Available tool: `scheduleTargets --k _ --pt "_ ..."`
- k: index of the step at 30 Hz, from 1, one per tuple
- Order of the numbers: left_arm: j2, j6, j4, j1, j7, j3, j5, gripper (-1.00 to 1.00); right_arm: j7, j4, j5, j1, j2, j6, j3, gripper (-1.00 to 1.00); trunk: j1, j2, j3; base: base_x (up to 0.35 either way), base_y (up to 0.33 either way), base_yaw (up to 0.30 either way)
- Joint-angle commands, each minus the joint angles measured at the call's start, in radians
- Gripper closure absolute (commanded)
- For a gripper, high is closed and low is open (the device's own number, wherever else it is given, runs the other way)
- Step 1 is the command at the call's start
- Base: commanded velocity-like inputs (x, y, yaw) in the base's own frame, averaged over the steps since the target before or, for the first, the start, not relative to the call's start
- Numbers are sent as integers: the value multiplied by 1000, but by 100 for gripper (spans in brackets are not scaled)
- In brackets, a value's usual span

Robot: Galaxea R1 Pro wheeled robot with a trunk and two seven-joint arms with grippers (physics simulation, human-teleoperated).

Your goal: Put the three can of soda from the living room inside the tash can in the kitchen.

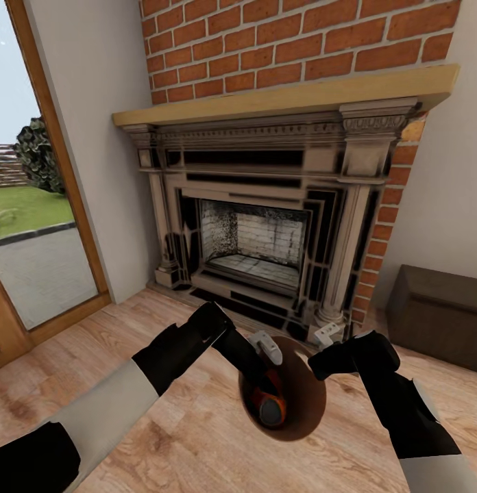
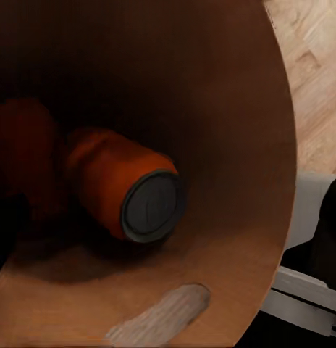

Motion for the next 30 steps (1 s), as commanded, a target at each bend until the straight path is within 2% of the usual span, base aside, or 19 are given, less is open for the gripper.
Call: scheduleTargets --k 1,3,5,7,10,11,13,14,15,17,18,19,20,21,24,26,27,28,30 --pt "3 0 -51 1 4 1 -49 -100 6 0 -32 0 -1 14 1 100 0 0 0 0 0 0" --pt "9 0 -118 1 -5 4 -47 -100 6 0 -32 0 0 14 1 100 0 0 0 0 0 0" --pt "34 0 -174 2 -26 5 -45 -100 5 0 -32 0 0 14 1 100 0 0 0 0 0 0" --pt "75 0 -229 3 -61 7 -43 -100 5 0 -32 0 -1 14 0 100 0 0 0 0 0 0" --pt "196 0 -340 7 -161 12 -35 -100 6 0 -32 0 -2 14 -1 100 0 0 0 0 0 0" --pt "217 0 -355 11 -179 15 -32 -100 6 0 -32 0 -2 14 -1 100 0 0 0 0 0 0" --pt "290 0 -400 29 -240 66 -16 -100 6 1 -33 0 -2 14 -2 100 0 0 0 0 0 0" --pt "305 0 -409 34 -254 90 -13 -100 6 2 -33 0 -2 14 -2 100 0 0 0 0 0 0" --pt "329 0 -426 50 -285 143 -9 -100 6 2 -33 0 -2 14 -2 100 0 0 0 0 0 0" --pt "379 -3 -473 126 -423 317 -4 -100 5 2 -33 0 -2 14 -2 100 0 0 0 0 0 0" --pt "390 -34 -479 150 -471 382 -5 -100 6 2 -32 0 -2 14 -2 100 0 0 0 0 0 0" --pt "395 -52 -480 161 -492 416 -5 -100 6 2 -32 0 -3 14 -2 100 0 0 0 0 0 0" --pt "402 -88 -482 185 -526 482 -7 -100 6 2 -33 0 -3 14 -3 100 0 0 0 0 0 0" --pt "404 -104 -482 198 -539 513 -8 -100 6 2 -33 0 -3 14 -3 100 0 0 0 0 0 0" --pt "412 -198 -465 269 -579 676 -15 -100 6 3 -36 0 -11 14 -10 100 0 0 0 0 0 0" --pt "412 -233 -438 287 -579 731 -16 -100 7 3 -37 0 -14 14 -13 100 0 0 0 0 0 0" --pt "412 -266 -402 300 -579 795 -16 -100 7 3 -37 0 -16 14 -15 100 0 0 0 0 0 0" --pt "410 -307 -352 311 -579 889 -18 -100 7 4 -38 1 -22 14 -22 100 0 0 0 0 0 0" --pt "406 -361 -315 334 -567 955 -26 -100 7 3 -39 4 -33 14 -44 100 0 0 0 0 0 0"
